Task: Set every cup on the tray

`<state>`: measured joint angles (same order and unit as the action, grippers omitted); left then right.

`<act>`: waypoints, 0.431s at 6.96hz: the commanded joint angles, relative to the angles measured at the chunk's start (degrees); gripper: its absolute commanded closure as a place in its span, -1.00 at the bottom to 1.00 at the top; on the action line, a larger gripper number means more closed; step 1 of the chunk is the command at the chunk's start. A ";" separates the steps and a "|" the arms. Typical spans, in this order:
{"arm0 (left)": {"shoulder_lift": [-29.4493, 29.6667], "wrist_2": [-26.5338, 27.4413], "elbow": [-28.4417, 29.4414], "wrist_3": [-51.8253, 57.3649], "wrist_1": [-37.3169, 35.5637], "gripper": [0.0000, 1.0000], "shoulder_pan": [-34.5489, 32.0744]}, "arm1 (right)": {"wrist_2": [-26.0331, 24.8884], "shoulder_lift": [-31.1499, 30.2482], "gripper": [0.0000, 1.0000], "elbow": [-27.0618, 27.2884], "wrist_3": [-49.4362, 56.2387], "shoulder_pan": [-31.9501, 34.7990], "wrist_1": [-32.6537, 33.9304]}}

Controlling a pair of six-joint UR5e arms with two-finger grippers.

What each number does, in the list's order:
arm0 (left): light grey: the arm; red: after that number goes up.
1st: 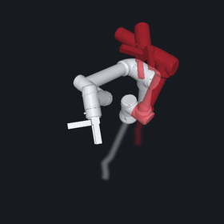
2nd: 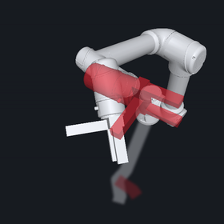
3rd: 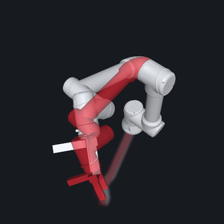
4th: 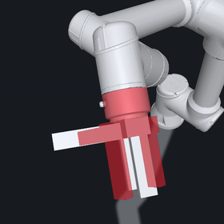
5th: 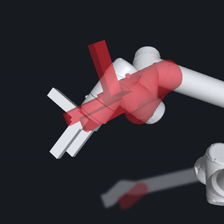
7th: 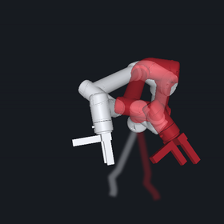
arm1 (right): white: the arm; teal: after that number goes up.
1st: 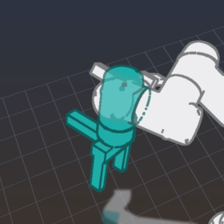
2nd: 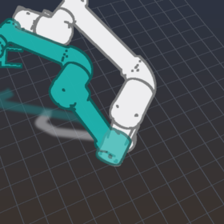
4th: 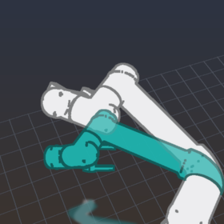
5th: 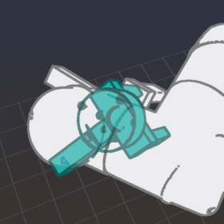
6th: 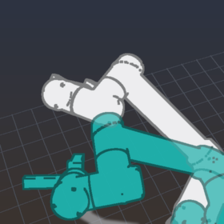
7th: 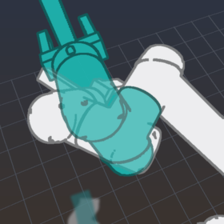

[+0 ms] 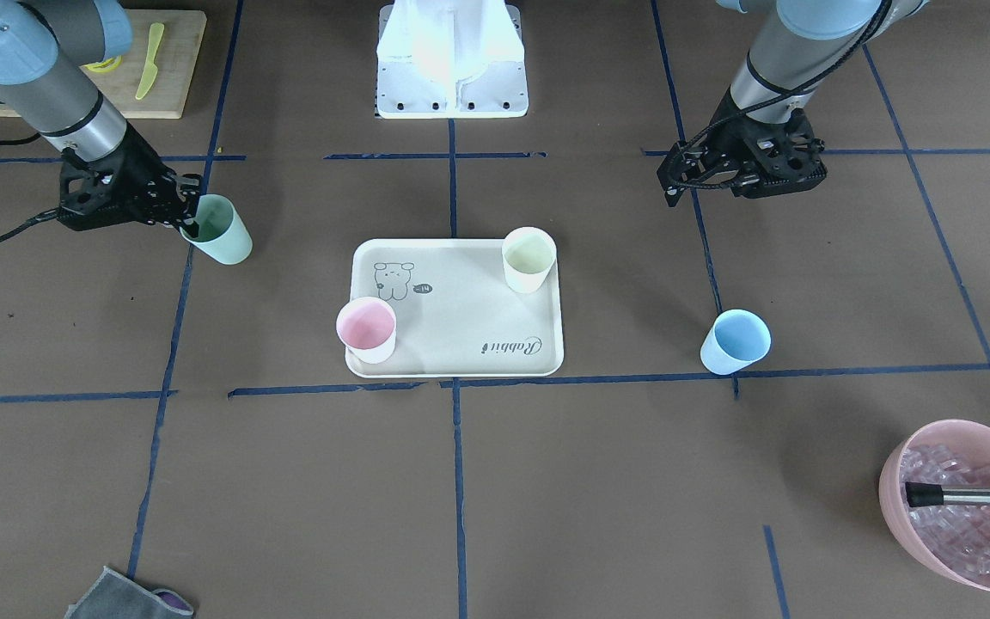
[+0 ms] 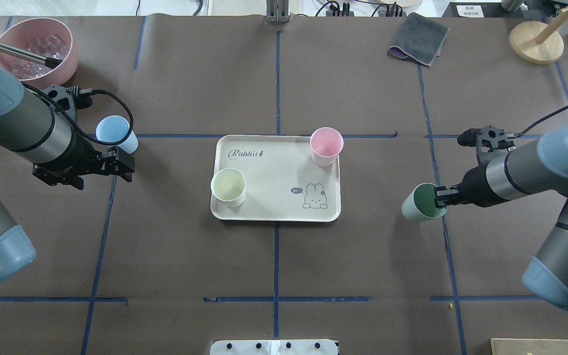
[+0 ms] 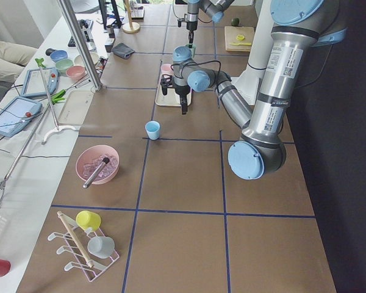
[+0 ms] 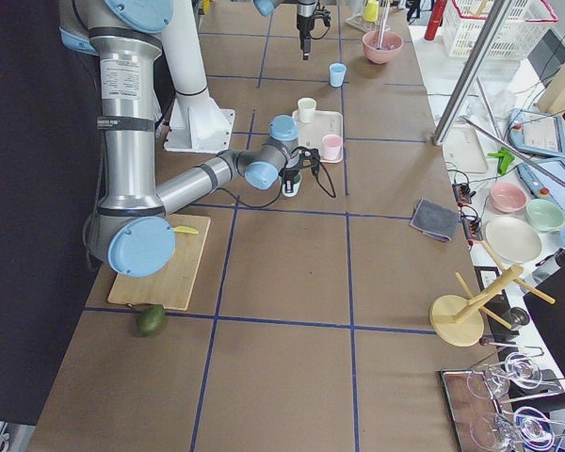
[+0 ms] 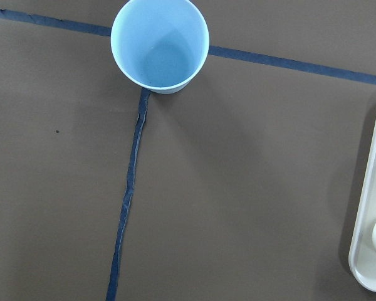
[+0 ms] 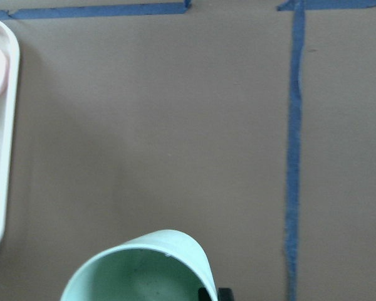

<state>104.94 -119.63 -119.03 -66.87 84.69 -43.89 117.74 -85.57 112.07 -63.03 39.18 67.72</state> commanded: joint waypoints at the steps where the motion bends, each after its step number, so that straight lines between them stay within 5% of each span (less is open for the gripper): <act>1: 0.00 0.01 0.20 -0.10 0.21 -0.99 0.03 | -0.57 15.01 1.00 -0.45 -9.17 -3.57 15.95; 3: 0.09 0.01 0.11 -0.10 0.21 -0.99 0.12 | -6.78 25.06 1.00 -5.95 -19.70 -7.17 21.48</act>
<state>104.96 -119.62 -118.86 -66.96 84.89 -43.80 114.65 -66.57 109.63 -75.91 34.24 86.14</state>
